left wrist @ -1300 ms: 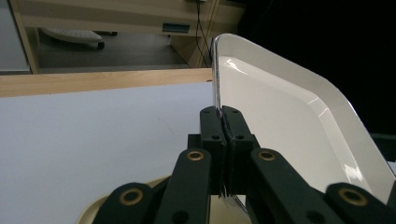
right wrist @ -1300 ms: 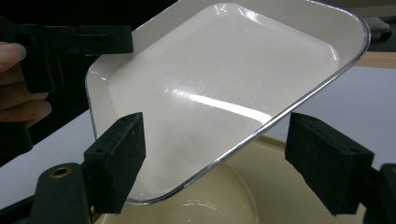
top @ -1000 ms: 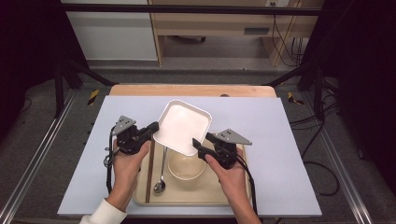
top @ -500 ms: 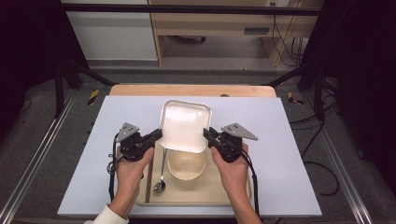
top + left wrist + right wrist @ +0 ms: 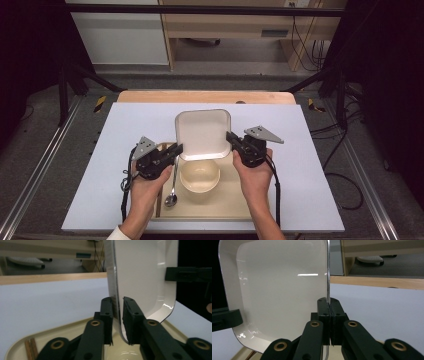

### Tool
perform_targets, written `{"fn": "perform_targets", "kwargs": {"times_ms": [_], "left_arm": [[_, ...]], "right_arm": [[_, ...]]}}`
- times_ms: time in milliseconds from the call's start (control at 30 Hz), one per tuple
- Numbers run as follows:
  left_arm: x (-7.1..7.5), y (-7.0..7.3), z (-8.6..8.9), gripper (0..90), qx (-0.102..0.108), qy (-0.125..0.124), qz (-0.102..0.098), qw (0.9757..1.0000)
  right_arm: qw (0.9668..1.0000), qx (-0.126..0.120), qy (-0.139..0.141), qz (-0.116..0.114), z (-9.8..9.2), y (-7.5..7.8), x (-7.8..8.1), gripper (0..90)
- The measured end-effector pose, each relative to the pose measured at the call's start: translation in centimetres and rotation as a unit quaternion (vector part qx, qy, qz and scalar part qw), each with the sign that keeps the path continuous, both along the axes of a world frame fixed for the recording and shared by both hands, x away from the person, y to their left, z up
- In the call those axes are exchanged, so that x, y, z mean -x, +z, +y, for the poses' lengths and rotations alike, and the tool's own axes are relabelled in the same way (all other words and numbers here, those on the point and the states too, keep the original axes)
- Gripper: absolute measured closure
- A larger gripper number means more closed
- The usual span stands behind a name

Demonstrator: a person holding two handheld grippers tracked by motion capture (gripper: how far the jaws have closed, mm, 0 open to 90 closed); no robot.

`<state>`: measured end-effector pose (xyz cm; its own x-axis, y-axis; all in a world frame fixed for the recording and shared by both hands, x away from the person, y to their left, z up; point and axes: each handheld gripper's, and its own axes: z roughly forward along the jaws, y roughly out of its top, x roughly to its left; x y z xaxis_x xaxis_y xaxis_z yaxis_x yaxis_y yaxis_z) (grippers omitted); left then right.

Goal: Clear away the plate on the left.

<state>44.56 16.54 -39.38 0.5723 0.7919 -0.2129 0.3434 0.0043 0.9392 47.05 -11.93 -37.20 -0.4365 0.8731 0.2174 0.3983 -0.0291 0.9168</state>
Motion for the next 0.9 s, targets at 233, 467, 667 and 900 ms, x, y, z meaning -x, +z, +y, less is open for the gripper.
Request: {"fn": "perform_targets", "kwargs": {"times_ms": [233, 467, 667, 900], "left_arm": [[1.1, 0.7, -0.1, 47.9, -0.006, 0.016, -0.059, 0.9981], [1.3, 0.6, 2.2, 30.3, -0.073, 0.043, -0.098, 0.9916], [1.1, -0.8, 5.3, 27.2, -0.069, 0.081, -0.089, 0.9903], [1.5, -2.0, 9.0, 26.6, -0.104, 0.124, -0.093, 0.9825]], "right_arm": [[0.9998, 0.001, 0.0, 0.022, -2.1, 0.9, -0.6, 89.3], [0.9977, 0.004, -0.008, 0.067, -6.4, 1.7, -0.7, 89.3], [0.9932, 0.009, -0.015, 0.115, -10.0, 1.1, -0.3, 89.3], [0.9832, 0.03, -0.009, 0.18, -12.1, -0.6, 0.2, 89.3]]}}
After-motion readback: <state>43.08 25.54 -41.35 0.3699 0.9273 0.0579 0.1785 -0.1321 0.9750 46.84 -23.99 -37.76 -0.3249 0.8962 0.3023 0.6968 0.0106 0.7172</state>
